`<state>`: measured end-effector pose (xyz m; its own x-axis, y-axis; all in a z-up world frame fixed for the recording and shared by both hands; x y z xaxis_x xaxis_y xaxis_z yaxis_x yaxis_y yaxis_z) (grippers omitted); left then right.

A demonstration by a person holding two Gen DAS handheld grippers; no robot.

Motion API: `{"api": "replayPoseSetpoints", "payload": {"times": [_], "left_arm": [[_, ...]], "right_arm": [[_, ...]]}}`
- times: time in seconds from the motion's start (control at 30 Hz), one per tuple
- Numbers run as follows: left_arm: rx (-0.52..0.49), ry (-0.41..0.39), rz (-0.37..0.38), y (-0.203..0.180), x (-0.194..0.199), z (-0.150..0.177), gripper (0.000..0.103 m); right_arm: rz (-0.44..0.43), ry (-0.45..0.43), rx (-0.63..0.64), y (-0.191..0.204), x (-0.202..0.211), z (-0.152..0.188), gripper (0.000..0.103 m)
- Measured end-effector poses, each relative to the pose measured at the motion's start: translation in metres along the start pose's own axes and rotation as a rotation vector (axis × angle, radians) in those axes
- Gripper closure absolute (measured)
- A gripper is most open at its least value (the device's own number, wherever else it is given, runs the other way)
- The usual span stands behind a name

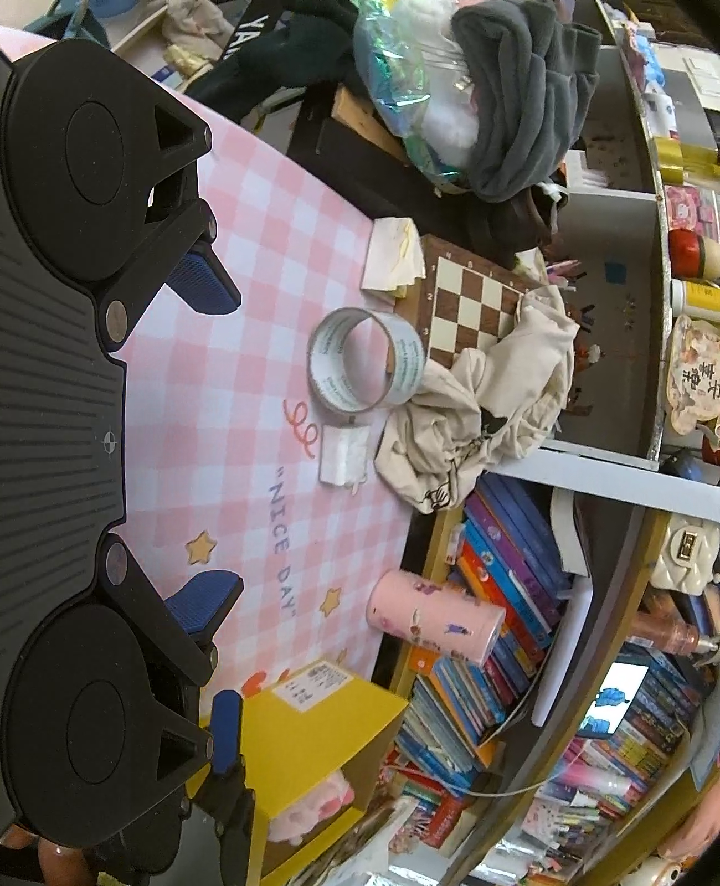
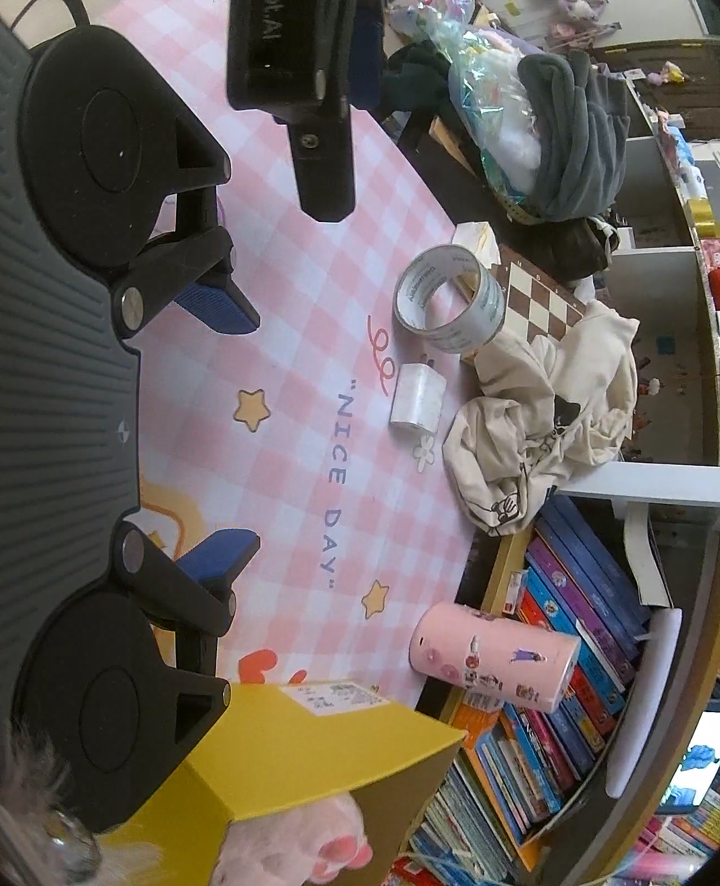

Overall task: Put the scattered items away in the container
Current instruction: 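Move the right tool to the white charger while the left tool approaches the tape roll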

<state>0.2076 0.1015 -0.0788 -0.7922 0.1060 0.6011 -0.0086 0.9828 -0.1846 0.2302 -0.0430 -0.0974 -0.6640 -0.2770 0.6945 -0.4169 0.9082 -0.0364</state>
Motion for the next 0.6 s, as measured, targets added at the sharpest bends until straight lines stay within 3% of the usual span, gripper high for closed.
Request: {"api": "replayPoseSetpoints", "payload": {"times": [0.6], "left_arm": [[-0.006, -0.019, -0.094, 0.025, -0.084, -0.052, 0.003]], "right_arm": [[-0.035, -0.007, 0.033, -0.012, -0.082, -0.053, 0.028]]}}
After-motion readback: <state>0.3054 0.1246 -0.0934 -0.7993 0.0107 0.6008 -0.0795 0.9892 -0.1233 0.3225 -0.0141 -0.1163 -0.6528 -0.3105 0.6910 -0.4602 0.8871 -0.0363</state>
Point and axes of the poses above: each gripper's, at about its wrist camera, not at the fingertips, and x roughly against the way its jaws point, y to its left, z to its underside, the point moved 9 cm from there along -x, roughly the way its jaws point, and after that the axes turned 1 degree about x, right-handed, at the moved point
